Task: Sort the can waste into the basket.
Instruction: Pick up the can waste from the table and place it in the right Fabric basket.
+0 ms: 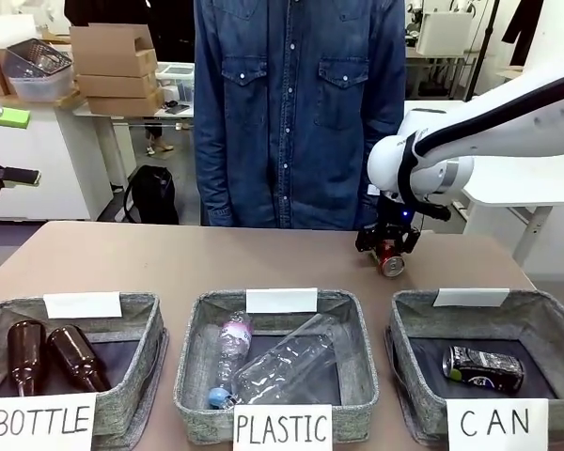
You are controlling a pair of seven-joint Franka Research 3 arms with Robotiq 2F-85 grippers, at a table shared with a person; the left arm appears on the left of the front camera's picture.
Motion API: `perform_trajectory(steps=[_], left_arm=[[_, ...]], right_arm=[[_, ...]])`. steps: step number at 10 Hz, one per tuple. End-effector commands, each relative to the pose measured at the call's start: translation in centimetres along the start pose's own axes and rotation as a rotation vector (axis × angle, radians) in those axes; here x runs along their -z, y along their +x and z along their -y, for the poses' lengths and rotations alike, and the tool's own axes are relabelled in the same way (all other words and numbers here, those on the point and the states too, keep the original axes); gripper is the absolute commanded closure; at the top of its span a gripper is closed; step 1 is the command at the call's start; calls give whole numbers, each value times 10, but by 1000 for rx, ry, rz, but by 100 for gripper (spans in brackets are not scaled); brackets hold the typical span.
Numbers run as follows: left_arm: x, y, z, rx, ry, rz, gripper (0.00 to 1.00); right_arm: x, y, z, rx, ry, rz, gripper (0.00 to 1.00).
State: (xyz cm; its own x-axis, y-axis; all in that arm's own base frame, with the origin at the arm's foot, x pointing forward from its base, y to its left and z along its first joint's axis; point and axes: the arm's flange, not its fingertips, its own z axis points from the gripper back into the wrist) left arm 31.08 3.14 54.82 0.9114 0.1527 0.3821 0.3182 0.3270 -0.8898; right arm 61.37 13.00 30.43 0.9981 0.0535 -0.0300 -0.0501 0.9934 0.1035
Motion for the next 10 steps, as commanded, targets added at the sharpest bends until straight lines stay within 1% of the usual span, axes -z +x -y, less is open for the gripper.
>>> perform_trajectory(steps=[1,3,5,6,7,8,9,10], left_arm=[[-4,-2,0,18,-1,-10,0],[-4,-2,0,18,-1,-10,0],[-4,-2,0,18,-1,-10,0],[-4,-2,0,18,-1,-10,0],[-4,-2,0,18,-1,-10,0],[-4,-2,0,18,-1,-10,0],[-4,-2,0,18,-1,-10,0],[-4,-2,0,18,-1,-10,0]], right_arm=[[-1,7,2,51,2,-16,100],[-4,7,6,43,13,-15,100],[-18,3,14,43,12,-3,100],[-33,-4,20,28,23,-6,100],[-57,-18,28,4,36,-20,100],[-98,-47,36,-47,91,-44,100],[-150,-97,45,-49,78,-89,100],[-185,-145,52,-81,80,-117,100]])
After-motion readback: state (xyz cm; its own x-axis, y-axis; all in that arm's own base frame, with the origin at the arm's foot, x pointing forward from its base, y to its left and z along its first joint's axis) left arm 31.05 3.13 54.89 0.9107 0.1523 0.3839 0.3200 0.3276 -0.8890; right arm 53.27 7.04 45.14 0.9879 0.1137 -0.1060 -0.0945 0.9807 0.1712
